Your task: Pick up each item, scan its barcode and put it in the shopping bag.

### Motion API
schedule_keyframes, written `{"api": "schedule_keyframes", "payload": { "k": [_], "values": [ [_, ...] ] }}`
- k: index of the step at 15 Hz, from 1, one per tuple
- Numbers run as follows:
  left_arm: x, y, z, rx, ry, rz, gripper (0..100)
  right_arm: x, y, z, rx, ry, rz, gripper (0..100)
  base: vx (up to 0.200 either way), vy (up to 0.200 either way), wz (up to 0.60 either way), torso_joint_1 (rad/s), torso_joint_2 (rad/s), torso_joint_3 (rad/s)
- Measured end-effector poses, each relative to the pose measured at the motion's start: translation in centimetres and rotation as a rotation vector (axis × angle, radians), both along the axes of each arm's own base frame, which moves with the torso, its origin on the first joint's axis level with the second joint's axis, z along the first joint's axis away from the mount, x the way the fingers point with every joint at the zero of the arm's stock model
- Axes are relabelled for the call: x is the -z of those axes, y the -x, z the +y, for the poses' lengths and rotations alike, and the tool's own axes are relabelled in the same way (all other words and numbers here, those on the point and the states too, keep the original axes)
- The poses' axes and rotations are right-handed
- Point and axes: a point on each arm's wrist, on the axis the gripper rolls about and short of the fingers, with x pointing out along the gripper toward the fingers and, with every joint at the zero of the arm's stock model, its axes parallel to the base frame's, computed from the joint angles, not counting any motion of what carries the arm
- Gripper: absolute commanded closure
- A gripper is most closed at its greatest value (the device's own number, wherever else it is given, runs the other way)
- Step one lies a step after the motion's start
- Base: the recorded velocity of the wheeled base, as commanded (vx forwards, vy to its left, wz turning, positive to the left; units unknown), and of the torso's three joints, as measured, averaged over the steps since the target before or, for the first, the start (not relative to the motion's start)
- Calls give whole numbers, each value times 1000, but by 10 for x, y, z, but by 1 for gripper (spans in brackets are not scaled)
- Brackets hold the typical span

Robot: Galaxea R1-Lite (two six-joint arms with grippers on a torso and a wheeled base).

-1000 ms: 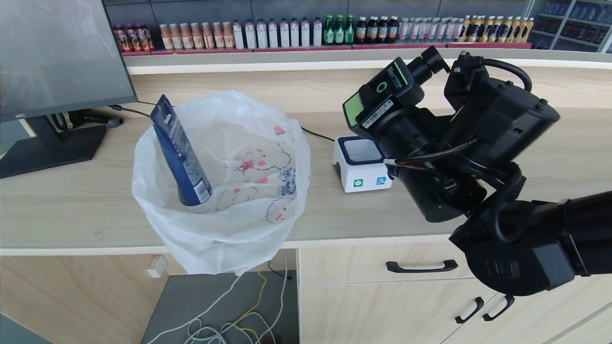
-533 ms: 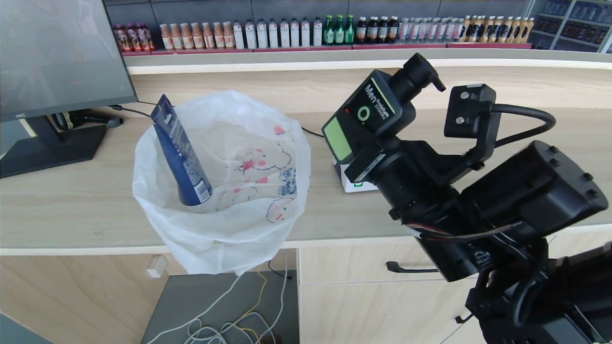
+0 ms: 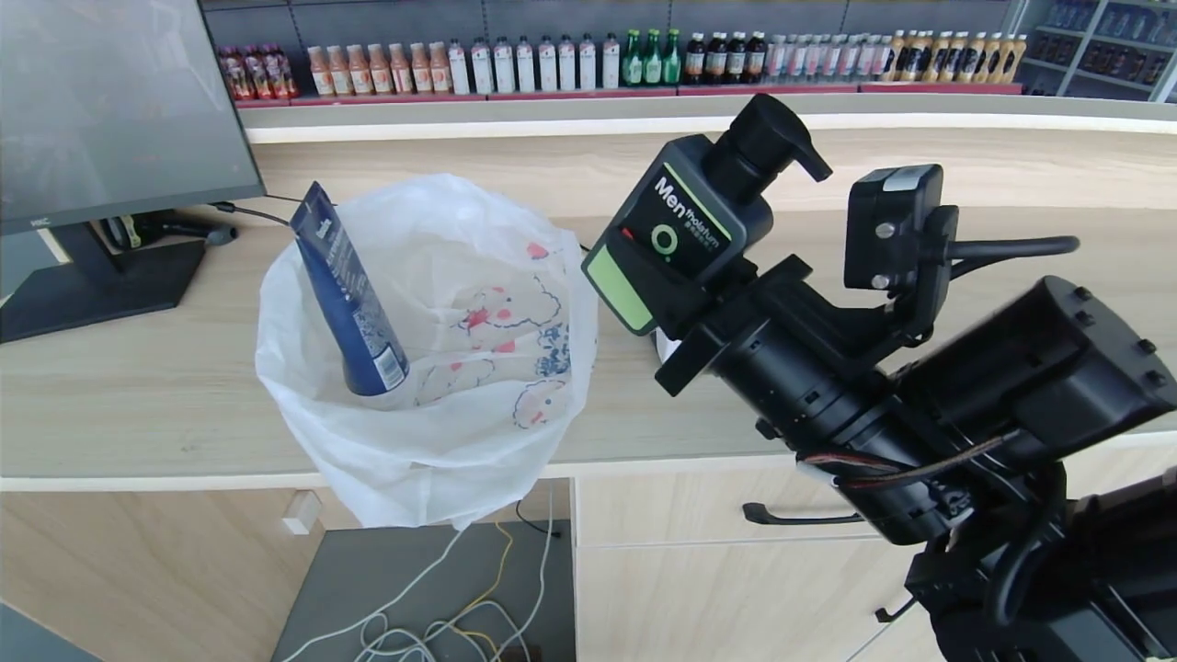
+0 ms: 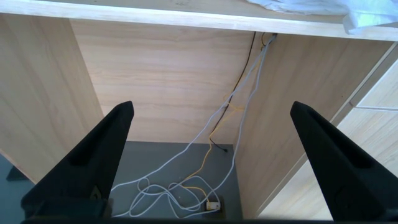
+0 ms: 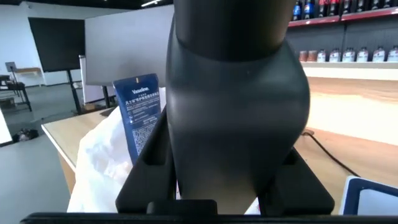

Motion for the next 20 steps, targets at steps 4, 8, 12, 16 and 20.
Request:
{"api": "schedule_keyframes", "payload": {
  "k": [4, 8, 12, 16, 20],
  "values": [
    [0, 0, 0, -1, -1, 0, 0, 3, -4, -7, 24, 9, 9, 100, 0, 0, 0, 0, 0, 0],
    [0, 0, 0, 0, 0, 0, 0, 9, -3, -8, 26, 27, 27, 100, 0, 100, 0, 1, 4, 0],
    [0, 0, 0, 1, 0, 1, 0, 9, -3, -9, 51, 18, 38, 100, 0, 200, 0, 6, 4, 4],
    [0, 0, 0, 0, 0, 0, 0, 6, 4, -8, 98, -20, 67, 100, 0, 200, 0, 1, 1, 5],
    [0, 0, 0, 1, -7, 0, 0, 12, 8, -11, 96, 1, 87, 100, 0, 0, 0, 0, 0, 0]
  ]
}}
